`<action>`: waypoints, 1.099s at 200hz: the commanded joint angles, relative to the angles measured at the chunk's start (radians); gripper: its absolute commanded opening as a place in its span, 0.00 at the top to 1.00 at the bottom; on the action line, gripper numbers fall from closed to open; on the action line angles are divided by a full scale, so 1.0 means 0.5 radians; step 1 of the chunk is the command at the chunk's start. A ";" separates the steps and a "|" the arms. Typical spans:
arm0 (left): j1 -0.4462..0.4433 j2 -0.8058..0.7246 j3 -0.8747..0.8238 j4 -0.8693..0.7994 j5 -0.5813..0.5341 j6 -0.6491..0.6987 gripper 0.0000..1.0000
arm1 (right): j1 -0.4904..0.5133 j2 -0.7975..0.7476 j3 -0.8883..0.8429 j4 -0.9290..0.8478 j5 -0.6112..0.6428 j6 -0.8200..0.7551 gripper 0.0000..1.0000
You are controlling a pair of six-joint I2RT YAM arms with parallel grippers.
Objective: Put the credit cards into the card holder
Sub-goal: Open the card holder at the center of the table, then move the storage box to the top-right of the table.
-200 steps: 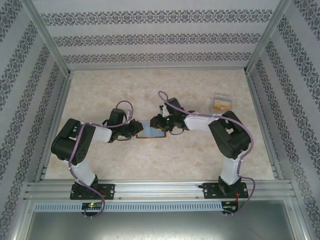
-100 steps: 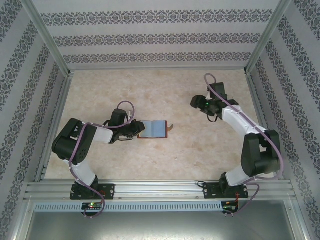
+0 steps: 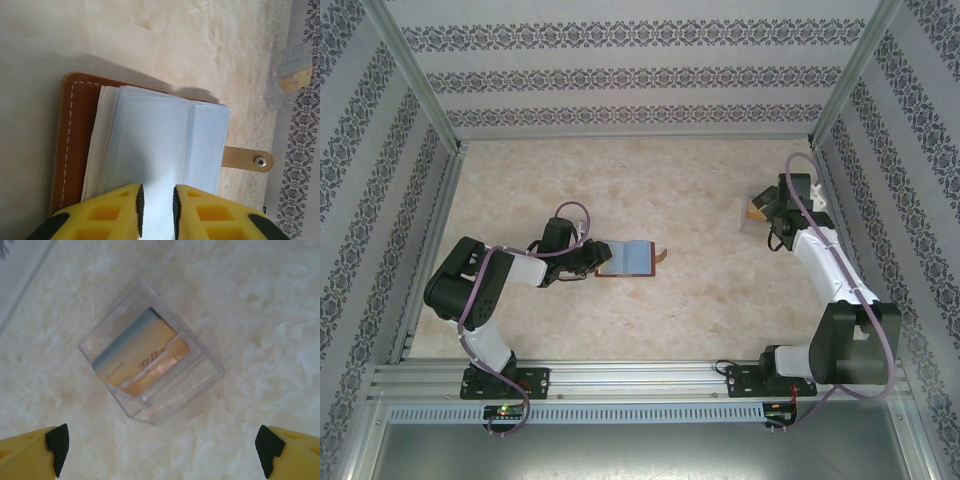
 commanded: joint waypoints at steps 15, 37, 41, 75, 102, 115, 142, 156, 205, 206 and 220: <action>-0.042 0.049 -0.002 -0.052 -0.038 -0.006 0.73 | -0.031 0.304 0.260 -0.092 -0.172 0.118 0.02; -0.043 0.062 0.002 -0.027 -0.033 -0.026 0.73 | 0.009 0.406 0.259 -0.134 0.043 -0.390 0.12; -0.041 0.060 0.001 -0.025 -0.038 -0.028 0.73 | 0.013 0.413 0.231 -0.093 0.012 -0.517 0.14; -0.045 0.074 0.028 -0.054 -0.054 -0.023 0.73 | 0.069 0.529 0.197 -0.010 -0.327 -1.123 0.45; -0.050 0.114 0.087 -0.059 0.002 -0.034 0.73 | 0.198 0.699 0.354 -0.110 -0.111 -1.314 0.47; -0.049 0.114 0.109 -0.094 0.005 -0.015 0.73 | 0.200 0.773 0.395 -0.102 -0.159 -1.326 0.48; -0.049 0.111 0.132 -0.145 0.003 -0.002 0.73 | 0.218 0.866 0.506 -0.185 -0.027 -1.403 0.52; -0.049 0.108 0.125 -0.147 0.005 -0.001 0.72 | 0.221 0.882 0.558 -0.229 0.028 -1.462 0.51; -0.052 0.096 0.120 -0.186 0.000 0.009 0.72 | 0.291 1.040 0.725 -0.334 0.108 -1.483 0.51; -0.050 0.096 0.121 -0.190 0.000 0.009 0.72 | 0.292 1.044 0.725 -0.331 0.108 -1.479 0.52; -0.049 0.082 0.139 -0.244 -0.001 0.024 0.72 | 0.289 1.099 0.743 -0.329 0.107 -1.425 0.53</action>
